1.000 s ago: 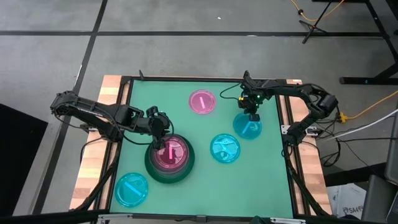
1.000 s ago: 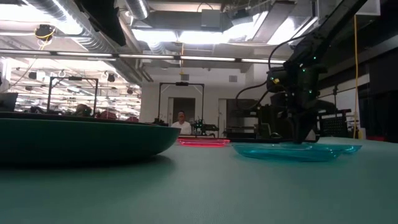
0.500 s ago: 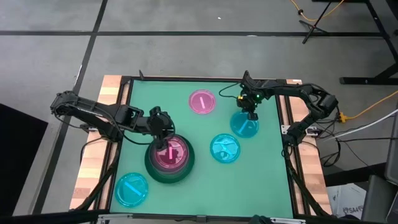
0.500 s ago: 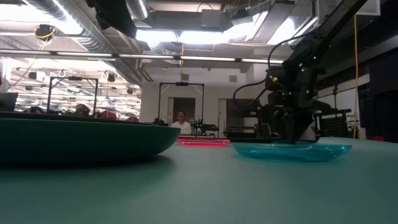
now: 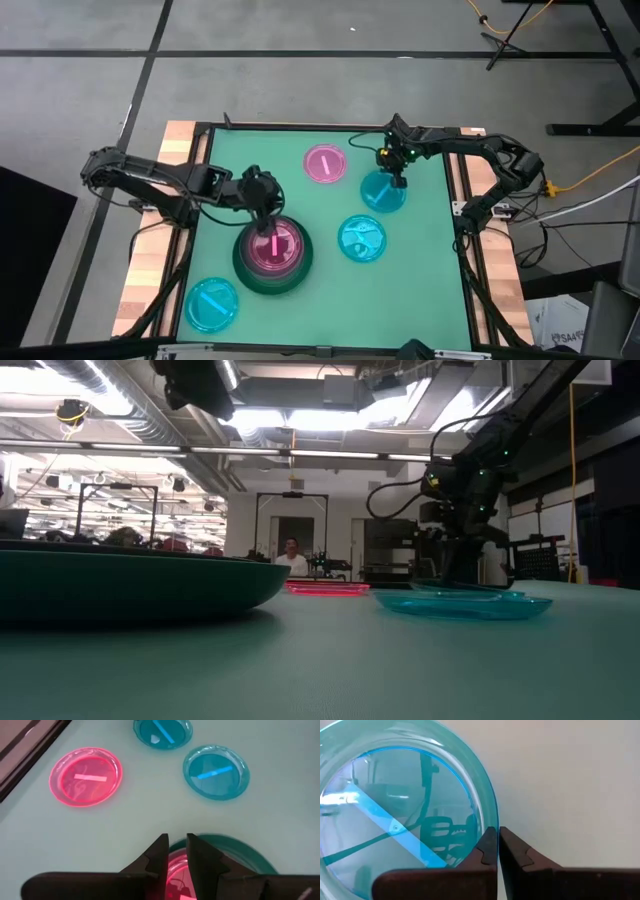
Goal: Stack plastic plates
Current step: Stack the top light blue plate on top of the stacked light pink plate
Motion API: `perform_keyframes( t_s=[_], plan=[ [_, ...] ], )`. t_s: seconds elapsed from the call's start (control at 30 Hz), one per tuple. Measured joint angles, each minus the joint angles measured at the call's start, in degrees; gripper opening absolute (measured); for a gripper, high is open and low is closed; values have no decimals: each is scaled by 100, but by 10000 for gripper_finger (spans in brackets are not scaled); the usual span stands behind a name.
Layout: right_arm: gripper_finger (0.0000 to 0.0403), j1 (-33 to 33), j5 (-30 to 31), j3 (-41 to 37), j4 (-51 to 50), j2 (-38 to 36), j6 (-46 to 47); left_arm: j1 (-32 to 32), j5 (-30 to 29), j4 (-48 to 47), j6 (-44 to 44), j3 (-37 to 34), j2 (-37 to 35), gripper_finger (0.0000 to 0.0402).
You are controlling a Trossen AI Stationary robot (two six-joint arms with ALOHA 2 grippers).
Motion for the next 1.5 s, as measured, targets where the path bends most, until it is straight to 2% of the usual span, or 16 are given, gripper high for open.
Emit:
perform_keyframes(
  t_s=[0.4, 0.63, 0.8, 1.3, 1.5],
  plan=[
    [0, 29, -99, 0, 800, 0, 316, 565, -2, 493, -273, 0, 0, 61],
    [0, 501, -90, 0, 1442, 0, 466, 806, 0, 775, -273, 0, 168, 61],
    [0, 943, -40, 0, 1989, 0, 775, 942, 7, 945, -273, 0, 509, 61],
    [0, 2037, 907, 0, 2938, 0, 973, 1174, 9, 2413, -445, 0, 1808, 61],
    [0, 2315, 1122, 0, 3087, 0, 1094, 1321, 15, 2558, -751, 0, 2261, 83]
  ],
)
